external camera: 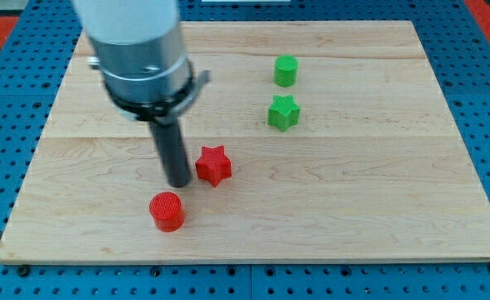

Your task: Move red star vertically below green star

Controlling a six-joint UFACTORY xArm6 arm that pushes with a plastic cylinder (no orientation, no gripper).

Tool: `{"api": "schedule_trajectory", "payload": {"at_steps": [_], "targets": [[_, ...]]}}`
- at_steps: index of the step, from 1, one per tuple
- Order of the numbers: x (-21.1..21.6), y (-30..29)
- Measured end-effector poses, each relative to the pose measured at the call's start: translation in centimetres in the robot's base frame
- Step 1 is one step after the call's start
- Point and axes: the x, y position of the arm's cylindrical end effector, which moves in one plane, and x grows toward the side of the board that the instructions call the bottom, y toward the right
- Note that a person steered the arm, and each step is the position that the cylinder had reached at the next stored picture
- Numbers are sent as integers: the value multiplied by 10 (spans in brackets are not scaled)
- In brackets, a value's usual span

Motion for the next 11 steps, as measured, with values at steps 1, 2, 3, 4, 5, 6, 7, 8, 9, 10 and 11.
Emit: {"api": "schedule_trajectory", "payload": {"at_steps": [1,2,3,4,5,6,7,8,9,10,11], "targets": [[-3,51],[-3,82],[10,36],[4,-14],[-6,12],[-25,18],[-35,29],[-36,41],[-36,55],[-36,76],[-36,89]]}}
